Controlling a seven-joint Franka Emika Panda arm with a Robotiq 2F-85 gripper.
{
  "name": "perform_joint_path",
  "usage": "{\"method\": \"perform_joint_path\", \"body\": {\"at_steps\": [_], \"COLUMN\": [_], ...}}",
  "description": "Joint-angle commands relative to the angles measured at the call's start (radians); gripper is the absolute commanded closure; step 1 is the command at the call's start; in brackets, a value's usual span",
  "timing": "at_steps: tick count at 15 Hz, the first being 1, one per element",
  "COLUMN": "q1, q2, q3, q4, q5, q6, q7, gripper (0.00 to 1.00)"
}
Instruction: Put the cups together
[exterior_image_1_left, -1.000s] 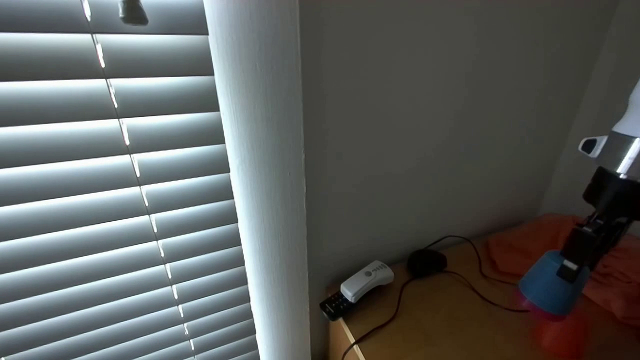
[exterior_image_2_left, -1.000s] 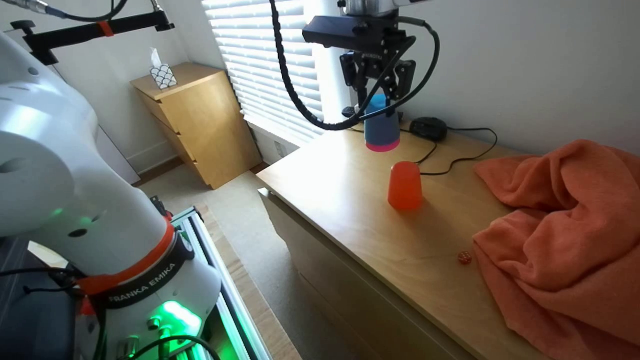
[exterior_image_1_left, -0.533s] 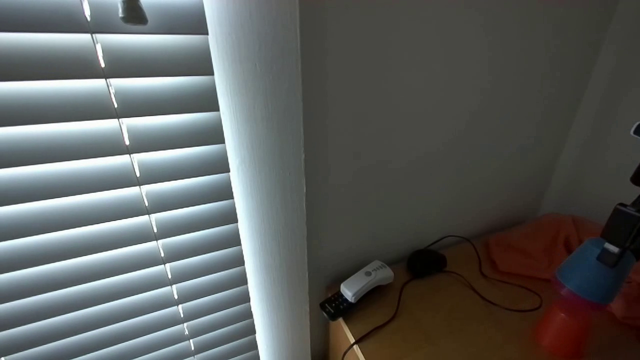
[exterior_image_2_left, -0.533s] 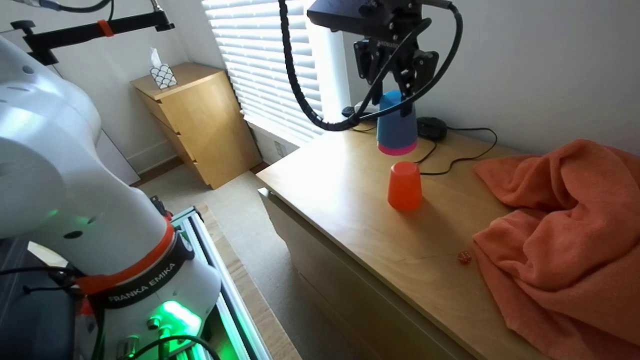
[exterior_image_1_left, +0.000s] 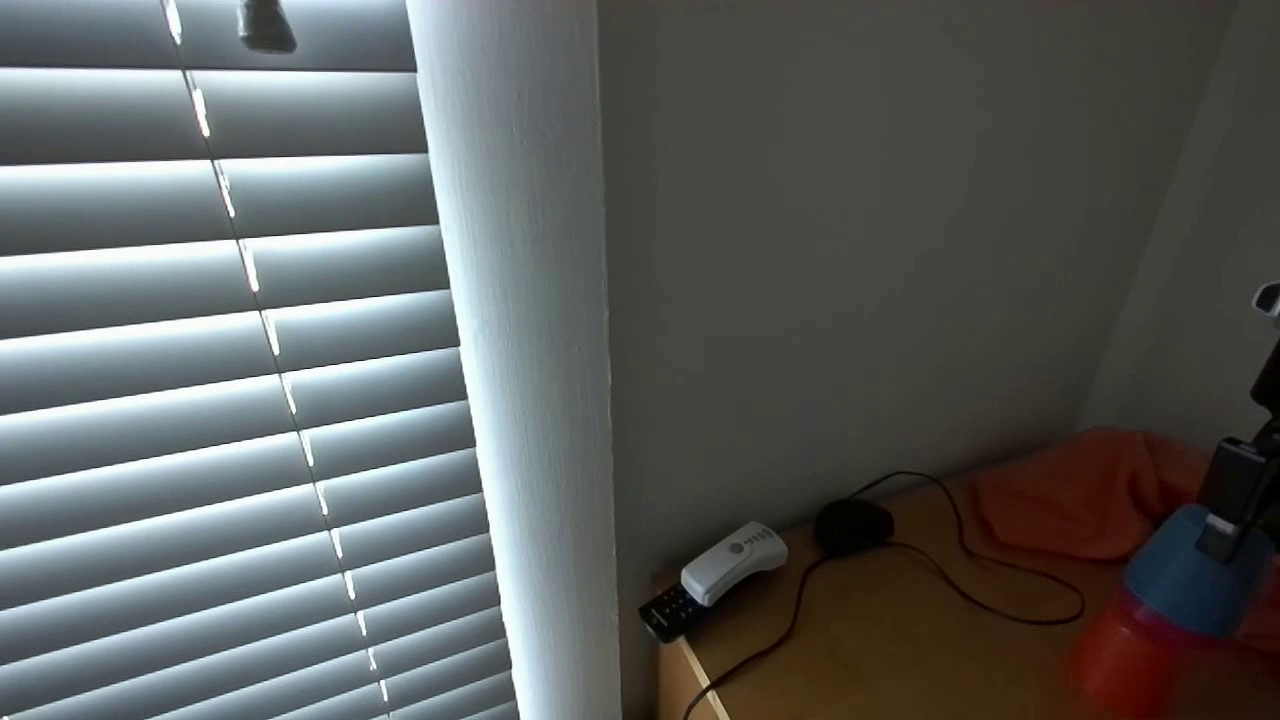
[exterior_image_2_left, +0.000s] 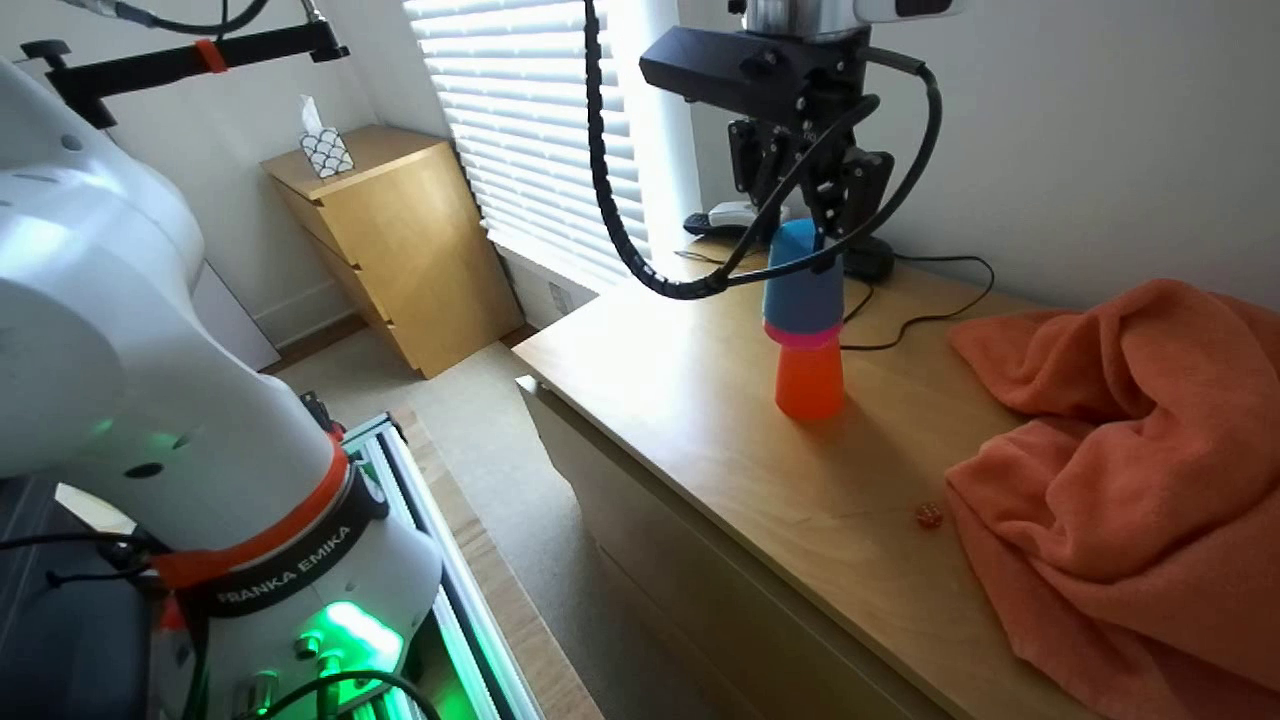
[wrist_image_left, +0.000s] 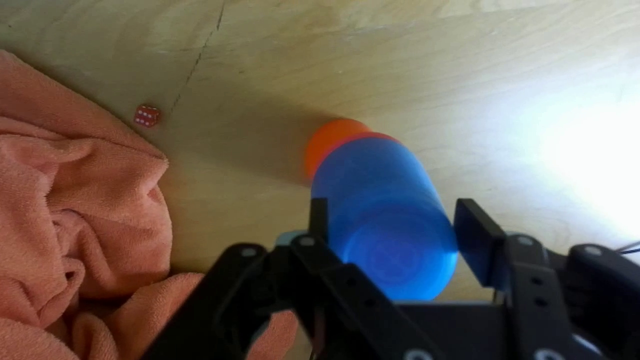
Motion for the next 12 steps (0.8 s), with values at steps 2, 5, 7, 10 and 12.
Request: {"method": "perform_joint_path", "body": {"at_steps": [2,5,7,10,12], "q1": [0.007,0.009,0.009,0.005,0.002], "q2": [0.074,0.112,0.140,0.196,0.230], "q3": [0.003,0.008,0.013,0.021,0.025], "q4": [0.018,0.022,0.026,0.035,0.040], "q5": [0.008,0.021,0.025,0.012,0.015], "q6": [0.057,0.085,0.097,0.118,0.128], "q7": [-0.005,-0.017,-0.020,-0.008,-0.010], "gripper": [0.61,0.61,0.61,0.61,0.61]}}
